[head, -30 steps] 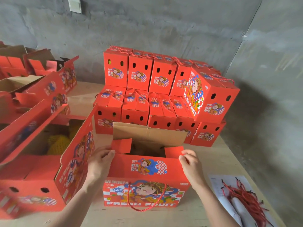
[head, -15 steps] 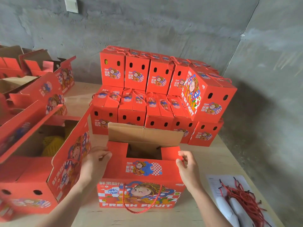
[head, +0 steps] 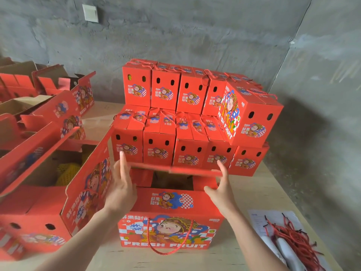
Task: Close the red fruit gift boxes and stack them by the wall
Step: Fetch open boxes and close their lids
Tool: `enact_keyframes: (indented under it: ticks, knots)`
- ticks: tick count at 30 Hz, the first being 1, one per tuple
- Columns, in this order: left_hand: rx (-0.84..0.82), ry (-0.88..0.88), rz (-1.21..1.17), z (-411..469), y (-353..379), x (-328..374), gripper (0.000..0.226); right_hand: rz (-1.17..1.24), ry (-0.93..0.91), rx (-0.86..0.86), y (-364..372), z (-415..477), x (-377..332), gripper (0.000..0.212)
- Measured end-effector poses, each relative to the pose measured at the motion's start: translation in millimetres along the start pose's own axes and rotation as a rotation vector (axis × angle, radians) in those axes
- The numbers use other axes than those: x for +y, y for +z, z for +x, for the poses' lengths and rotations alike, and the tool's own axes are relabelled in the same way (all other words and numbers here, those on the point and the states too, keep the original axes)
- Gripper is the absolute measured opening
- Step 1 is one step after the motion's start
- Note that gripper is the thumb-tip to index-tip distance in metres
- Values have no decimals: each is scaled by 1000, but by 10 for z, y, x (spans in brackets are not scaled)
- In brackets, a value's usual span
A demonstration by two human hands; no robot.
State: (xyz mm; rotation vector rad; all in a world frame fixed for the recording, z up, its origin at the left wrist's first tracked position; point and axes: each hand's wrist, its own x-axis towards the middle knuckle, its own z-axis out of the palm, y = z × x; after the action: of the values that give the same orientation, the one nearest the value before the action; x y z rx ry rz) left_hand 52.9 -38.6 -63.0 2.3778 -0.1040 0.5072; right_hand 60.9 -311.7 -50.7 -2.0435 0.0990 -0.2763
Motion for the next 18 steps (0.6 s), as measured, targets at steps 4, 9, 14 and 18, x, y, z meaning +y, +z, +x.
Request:
enact_keyframes:
  ticks: [4, 9, 14, 18]
  knots:
    - [42, 32, -32, -26, -26, -23, 76, 119, -11, -9, -38, -58, 24, 31]
    - [-56, -31, 31, -29, 0, -67, 56, 120, 42, -96, -56, -12, 29, 17]
    - [-75, -32, 180, 23, 31, -72, 69, -219, -173, -127, -102, -26, 104, 28]
    - [-424, -2, 287, 296, 3, -68, 60, -397, -228, -247, -170, 15, 173, 33]
